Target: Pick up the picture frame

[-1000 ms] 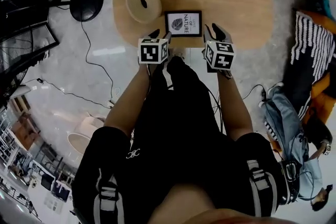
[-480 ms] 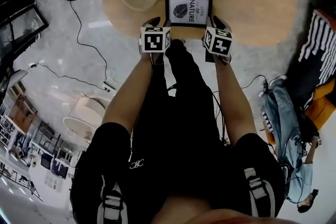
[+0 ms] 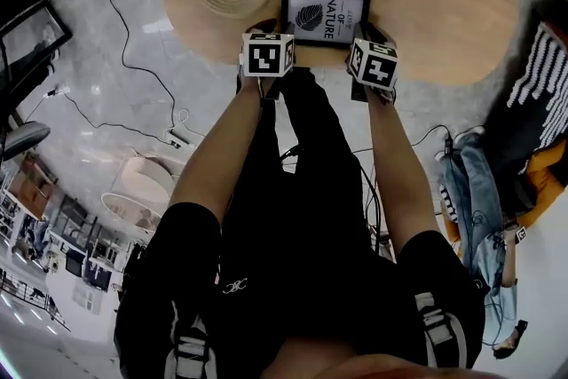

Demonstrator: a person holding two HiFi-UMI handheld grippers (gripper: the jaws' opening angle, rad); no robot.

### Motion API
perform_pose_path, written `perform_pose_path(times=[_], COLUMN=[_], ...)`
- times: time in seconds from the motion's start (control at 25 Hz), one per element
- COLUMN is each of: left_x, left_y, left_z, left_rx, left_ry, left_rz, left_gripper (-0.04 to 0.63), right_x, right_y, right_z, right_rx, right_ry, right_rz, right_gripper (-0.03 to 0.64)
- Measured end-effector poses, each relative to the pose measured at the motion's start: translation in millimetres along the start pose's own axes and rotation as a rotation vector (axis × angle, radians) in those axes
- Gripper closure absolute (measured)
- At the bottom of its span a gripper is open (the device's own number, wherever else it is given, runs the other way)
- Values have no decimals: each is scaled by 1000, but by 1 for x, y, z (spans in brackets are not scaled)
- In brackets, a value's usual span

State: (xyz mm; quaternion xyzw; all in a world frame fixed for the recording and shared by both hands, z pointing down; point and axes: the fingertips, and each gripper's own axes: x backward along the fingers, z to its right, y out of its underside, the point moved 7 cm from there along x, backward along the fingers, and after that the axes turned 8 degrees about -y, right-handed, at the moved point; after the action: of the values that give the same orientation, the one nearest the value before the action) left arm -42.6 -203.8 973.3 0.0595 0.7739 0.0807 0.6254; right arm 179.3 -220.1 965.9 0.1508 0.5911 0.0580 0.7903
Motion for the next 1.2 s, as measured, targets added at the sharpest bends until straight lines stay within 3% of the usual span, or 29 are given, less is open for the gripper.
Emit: perform_pose_path(times=[0.2,0.56,0.92,1.2], left_x=[-13,8,145,293], left_y=[0,-2,-7,-53], left_z=[2,0,12,30], left_rx=[-9,-44,-95,-197], left_ry=[32,44,43,31], left_rz=[-8,2,160,360], left_gripper=[474,502,508,508], right_x=[-8,9,141,271], right_y=[1,-2,-16,-66], right_z=[3,-5,-57,-104], right_rx=[-11,75,64,99], right_ry=[-10,-29,-60,-70], right_rz=[-8,2,152,367], right_gripper=[515,526,529,529])
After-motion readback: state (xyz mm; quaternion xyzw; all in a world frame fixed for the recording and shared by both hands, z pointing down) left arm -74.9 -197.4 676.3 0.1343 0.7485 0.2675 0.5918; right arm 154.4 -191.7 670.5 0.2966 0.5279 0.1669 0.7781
